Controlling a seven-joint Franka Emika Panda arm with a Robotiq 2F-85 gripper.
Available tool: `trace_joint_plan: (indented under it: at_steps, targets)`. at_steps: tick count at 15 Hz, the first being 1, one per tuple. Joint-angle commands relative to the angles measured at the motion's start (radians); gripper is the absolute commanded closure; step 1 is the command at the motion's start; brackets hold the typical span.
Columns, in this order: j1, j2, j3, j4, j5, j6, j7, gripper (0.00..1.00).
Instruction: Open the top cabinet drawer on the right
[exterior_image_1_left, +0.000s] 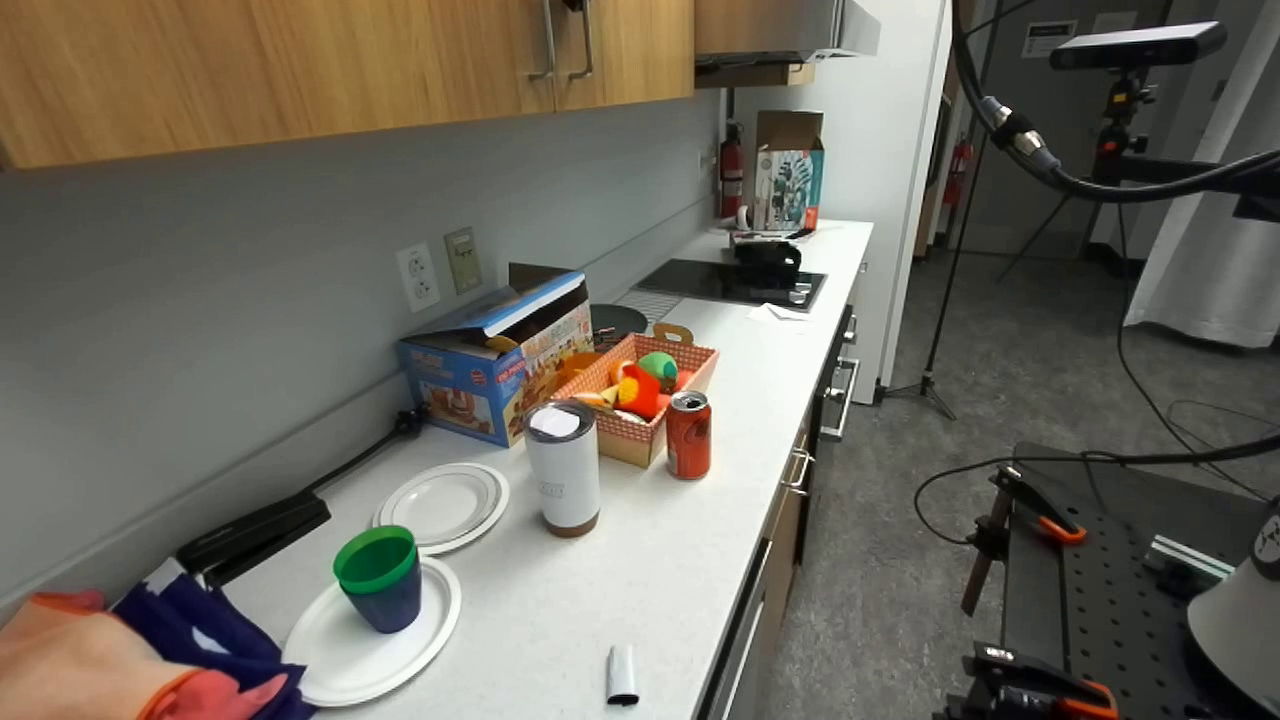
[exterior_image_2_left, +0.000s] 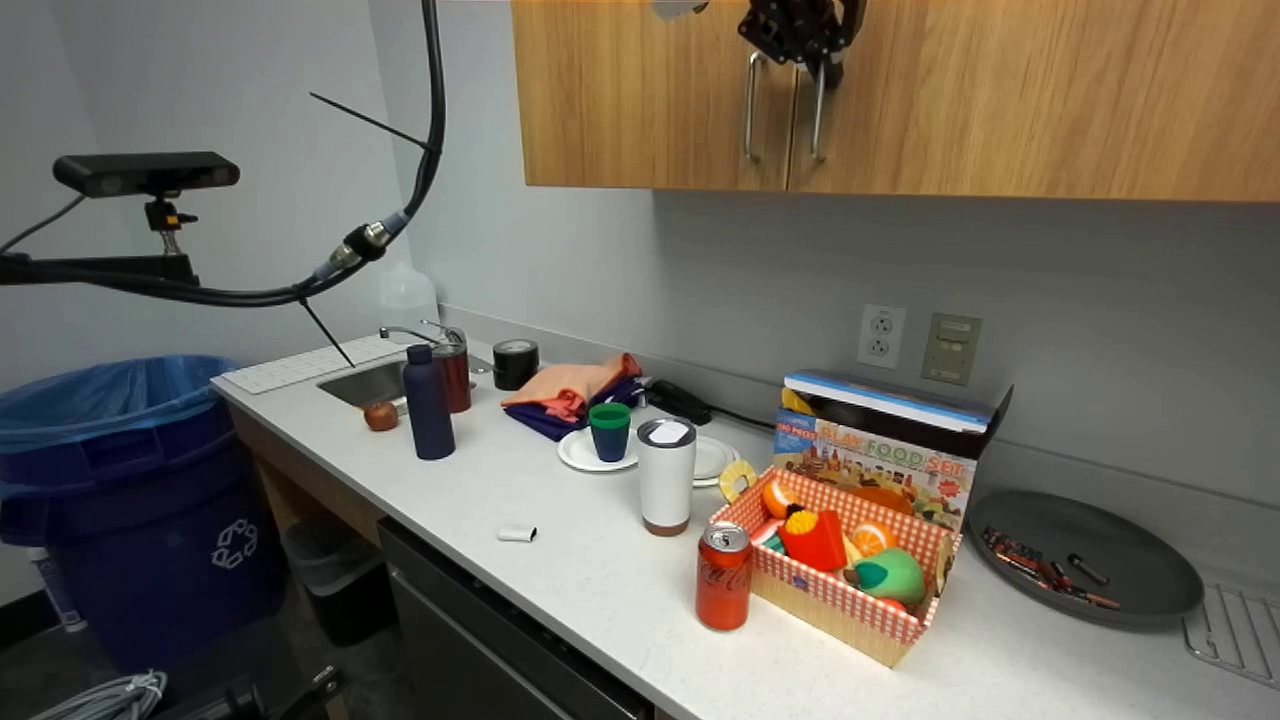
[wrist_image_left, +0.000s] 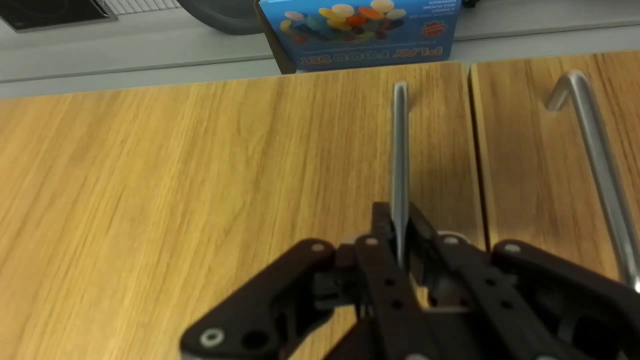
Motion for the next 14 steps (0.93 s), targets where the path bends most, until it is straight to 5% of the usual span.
trace_joint_plan:
  at_steps: [1,7,14]
  targets:
    - [-0.004,-0.030,-0.026,-0.029,-0.090,-0.033,0.096,0.97]
    - [-0.023,-0.119,-0.038,-0.148,-0.325,-0.043,0.356,0.97]
    - [-0.080,-0.278,-0.020,-0.331,-0.379,-0.056,0.441,0.97]
